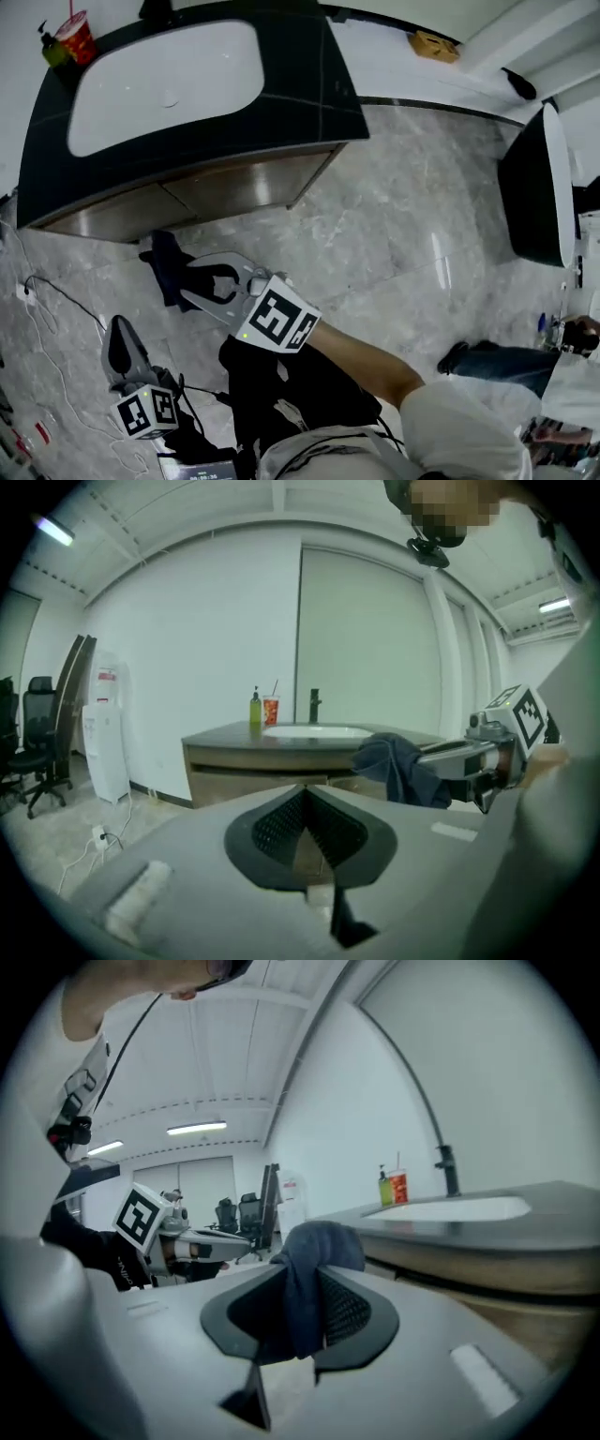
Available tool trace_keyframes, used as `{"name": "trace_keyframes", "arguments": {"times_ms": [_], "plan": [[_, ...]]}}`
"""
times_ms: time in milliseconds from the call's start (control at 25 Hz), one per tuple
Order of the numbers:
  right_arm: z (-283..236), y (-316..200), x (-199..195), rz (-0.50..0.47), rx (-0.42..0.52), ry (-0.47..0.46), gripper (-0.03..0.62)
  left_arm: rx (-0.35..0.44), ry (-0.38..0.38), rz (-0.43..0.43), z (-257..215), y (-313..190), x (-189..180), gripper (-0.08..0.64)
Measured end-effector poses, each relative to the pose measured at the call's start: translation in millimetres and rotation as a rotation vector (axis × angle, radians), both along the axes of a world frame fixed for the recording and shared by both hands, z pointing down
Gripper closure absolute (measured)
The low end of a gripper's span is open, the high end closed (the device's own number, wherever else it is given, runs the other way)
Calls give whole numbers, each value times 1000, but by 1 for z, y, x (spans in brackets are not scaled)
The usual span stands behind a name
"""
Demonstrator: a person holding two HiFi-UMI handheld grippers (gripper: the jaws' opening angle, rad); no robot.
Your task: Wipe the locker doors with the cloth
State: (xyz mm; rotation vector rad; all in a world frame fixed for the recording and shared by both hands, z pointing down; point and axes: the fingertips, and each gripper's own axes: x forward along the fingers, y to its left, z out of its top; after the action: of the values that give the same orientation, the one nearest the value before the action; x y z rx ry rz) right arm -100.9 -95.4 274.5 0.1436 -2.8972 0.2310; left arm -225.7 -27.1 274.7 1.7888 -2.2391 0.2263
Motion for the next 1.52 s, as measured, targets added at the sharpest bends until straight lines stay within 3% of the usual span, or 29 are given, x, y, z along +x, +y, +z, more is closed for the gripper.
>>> {"name": "trace_keyframes", "arguments": {"times_ms": [400, 600, 800, 1040, 1520], "plan": [[-242, -9, 111, 360, 52, -34, 495, 19, 13, 174, -221, -18, 67, 558], [-324, 17, 154, 499, 84, -83, 497, 43, -2, 258, -297, 1, 110, 558], [-357, 41, 180, 557, 99, -89, 499, 80, -9, 290, -330, 13, 140, 558], [-384, 88, 244, 565, 117, -123, 500, 97, -28, 251, -372, 70, 198, 558], [-435, 119, 275, 644, 177, -158, 508, 163, -62, 311, -419, 101, 234, 558]]}}
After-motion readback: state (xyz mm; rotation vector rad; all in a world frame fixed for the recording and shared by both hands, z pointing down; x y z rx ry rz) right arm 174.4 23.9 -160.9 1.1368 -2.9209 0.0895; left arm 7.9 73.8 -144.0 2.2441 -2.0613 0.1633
